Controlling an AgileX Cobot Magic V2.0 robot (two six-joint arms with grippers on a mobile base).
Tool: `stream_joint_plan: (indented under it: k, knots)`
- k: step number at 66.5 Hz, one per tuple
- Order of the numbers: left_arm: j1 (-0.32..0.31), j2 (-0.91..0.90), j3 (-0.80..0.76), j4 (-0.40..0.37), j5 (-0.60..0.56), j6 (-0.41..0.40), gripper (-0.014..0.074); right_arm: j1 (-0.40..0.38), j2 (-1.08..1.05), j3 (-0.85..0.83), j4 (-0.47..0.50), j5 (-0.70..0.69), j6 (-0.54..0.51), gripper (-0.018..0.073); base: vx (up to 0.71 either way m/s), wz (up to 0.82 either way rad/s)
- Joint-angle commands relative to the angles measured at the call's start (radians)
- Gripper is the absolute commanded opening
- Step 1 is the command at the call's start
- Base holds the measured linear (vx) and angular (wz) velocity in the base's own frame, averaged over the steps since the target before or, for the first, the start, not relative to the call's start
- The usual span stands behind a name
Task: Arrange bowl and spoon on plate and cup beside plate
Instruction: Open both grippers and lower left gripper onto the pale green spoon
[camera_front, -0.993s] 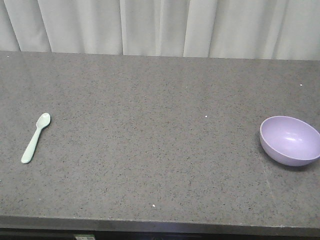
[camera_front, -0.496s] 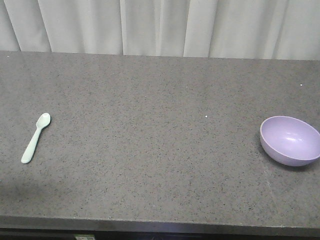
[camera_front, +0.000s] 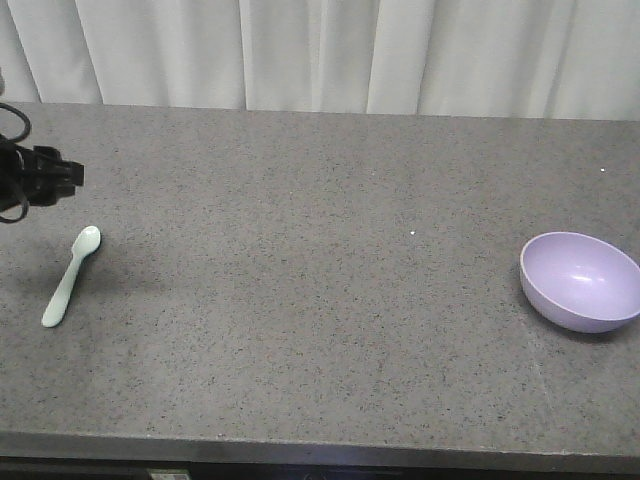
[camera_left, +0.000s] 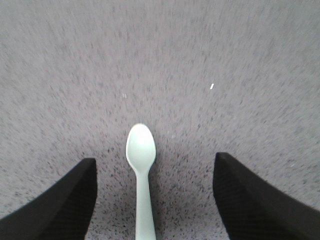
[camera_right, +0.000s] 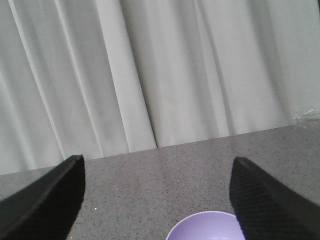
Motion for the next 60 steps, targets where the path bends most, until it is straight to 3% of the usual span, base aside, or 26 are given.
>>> stream_joint_plan:
  k: [1, 60]
  knots:
    - [-0.005, 0.022, -0.035, 0.002, -0.06, 0.001, 0.0482, -0.005, 0.015, -0.031, -0.007, -0.067, -0.013, 0.0582, 0.0, 0.0]
    - [-0.005, 0.267, -0.035, 0.027, -0.046, -0.001, 0.0482, -0.005, 0.015, -0.031, -0.006, -0.06, -0.012, 0.0582, 0.0, 0.0]
